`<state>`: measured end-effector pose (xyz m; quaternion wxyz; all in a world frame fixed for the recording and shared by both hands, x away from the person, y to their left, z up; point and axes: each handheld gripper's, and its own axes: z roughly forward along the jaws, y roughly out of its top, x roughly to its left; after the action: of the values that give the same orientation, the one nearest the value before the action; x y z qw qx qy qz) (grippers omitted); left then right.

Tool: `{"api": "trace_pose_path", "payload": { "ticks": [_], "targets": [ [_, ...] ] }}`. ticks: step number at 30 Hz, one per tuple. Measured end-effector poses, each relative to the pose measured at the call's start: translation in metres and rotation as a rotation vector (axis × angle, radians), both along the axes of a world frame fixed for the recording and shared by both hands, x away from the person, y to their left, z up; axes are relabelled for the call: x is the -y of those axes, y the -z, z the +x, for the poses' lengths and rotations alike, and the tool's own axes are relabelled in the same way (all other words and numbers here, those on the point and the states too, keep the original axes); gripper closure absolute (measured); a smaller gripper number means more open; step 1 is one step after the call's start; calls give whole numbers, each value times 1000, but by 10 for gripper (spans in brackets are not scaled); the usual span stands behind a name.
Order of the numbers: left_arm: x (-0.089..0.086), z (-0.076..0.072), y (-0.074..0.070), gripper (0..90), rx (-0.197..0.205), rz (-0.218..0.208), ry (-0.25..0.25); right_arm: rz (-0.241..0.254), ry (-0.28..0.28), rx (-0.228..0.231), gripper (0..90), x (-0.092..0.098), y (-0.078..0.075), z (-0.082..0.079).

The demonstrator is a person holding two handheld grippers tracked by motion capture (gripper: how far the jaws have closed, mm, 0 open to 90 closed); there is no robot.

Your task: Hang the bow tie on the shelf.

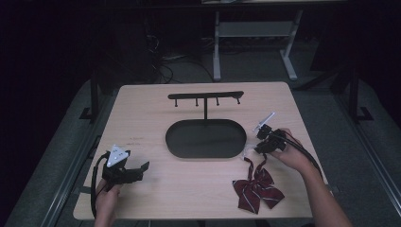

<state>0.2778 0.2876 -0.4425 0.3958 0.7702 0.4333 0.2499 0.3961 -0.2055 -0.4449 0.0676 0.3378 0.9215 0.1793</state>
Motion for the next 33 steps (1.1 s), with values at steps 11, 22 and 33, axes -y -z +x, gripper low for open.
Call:
{"api": "trace_pose_path", "payload": {
  "ticks": [11, 22, 33],
  "targets": [
    [-1, 0, 0, 135, -2, -2, -2, -17, -14, -1, 864, -1, -4, -5],
    [0, 0, 0, 136, -1, -1, -3, 26, -33, 20, 869, 2, -24, -18],
    [-1, -1, 0, 135, -2, 3, -3, 56, -84, 59, 870, -4, -44, -31]
  ]
}}
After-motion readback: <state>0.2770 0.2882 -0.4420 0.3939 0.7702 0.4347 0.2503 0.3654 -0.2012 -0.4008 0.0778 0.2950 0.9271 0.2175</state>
